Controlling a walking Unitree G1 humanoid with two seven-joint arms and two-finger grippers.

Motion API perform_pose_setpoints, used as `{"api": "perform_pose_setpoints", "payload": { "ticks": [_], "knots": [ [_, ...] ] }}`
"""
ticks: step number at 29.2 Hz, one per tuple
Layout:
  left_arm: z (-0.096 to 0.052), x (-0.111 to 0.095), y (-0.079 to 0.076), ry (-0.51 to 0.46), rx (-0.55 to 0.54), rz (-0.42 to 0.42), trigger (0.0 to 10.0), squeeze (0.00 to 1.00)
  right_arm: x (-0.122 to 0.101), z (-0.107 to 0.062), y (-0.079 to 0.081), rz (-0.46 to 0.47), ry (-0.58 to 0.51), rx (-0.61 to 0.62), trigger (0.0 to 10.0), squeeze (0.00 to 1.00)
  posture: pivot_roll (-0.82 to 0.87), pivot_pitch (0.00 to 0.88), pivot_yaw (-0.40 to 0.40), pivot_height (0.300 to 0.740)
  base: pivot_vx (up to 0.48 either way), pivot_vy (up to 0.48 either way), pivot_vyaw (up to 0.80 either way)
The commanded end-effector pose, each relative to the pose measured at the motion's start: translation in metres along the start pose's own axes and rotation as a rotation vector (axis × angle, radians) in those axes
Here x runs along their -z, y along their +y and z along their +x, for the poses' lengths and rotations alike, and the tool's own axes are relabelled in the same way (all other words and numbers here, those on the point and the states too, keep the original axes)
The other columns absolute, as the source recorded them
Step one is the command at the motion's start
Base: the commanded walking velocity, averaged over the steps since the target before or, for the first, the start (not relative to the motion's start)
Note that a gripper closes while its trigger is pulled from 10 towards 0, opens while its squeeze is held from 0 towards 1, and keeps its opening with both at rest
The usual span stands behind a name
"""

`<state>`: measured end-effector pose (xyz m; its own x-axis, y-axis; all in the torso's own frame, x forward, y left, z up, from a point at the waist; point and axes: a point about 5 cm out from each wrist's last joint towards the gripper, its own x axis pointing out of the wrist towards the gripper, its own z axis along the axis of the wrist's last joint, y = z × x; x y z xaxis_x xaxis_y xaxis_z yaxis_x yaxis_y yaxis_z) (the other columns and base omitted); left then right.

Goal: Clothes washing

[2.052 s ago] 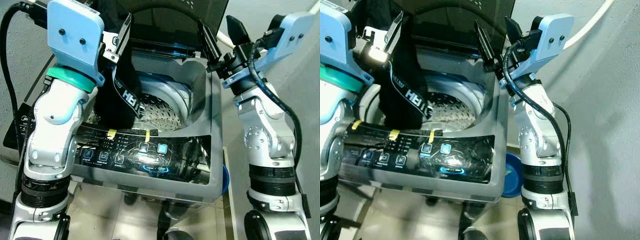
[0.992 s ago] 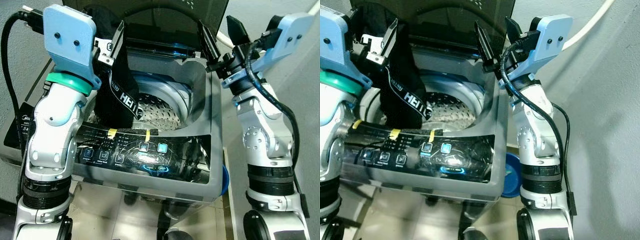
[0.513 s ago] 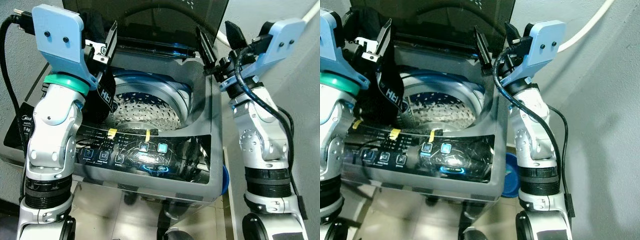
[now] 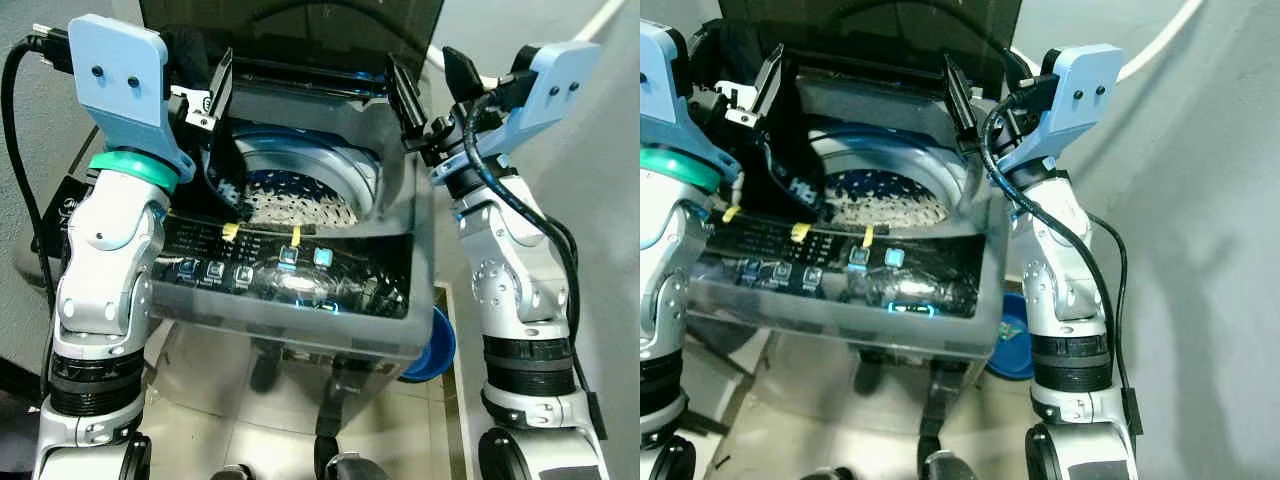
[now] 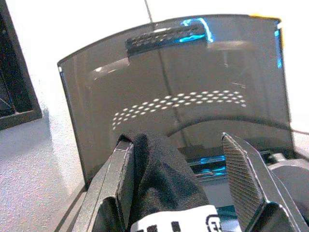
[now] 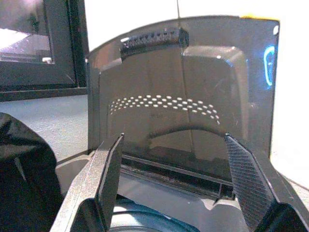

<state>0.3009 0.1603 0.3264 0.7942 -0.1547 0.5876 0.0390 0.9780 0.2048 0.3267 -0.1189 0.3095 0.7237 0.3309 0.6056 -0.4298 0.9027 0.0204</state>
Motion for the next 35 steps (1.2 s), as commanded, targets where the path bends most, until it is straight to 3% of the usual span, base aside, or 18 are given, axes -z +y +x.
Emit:
{"api": "perform_pose_setpoints", "payload": {
  "ticks": [1,25,30,35],
  "knots": [
    [-0.0017,0.0018,0.0002,0.007,0.000,0.000,10.0,0.00,0.0023,-0.0030,-0.0011,0.012,0.011,0.003,10.0,0.00,0.07,0.085,-0.022,0.740,-0.307,0.000,0.00],
    [-0.0020,0.0021,-0.0014,0.005,-0.001,-0.002,10.0,0.00,0.0058,-0.0033,-0.0010,-0.014,0.034,-0.017,10.0,0.00,0.06,0.069,-0.025,0.740,-0.360,0.000,0.00],
    [-0.0016,0.0039,-0.0014,0.019,-0.005,0.008,10.0,0.00,0.0069,-0.0036,-0.0004,-0.049,0.037,-0.027,10.0,0.00,0.06,0.068,-0.024,0.740,0.000,0.000,0.00],
    [-0.0019,0.0072,-0.0029,0.043,0.002,0.004,10.0,0.00,0.0094,-0.0049,0.0015,-0.080,0.049,-0.048,10.0,0.00,0.07,0.071,-0.024,0.740,0.000,0.000,0.78]
  ]
}}
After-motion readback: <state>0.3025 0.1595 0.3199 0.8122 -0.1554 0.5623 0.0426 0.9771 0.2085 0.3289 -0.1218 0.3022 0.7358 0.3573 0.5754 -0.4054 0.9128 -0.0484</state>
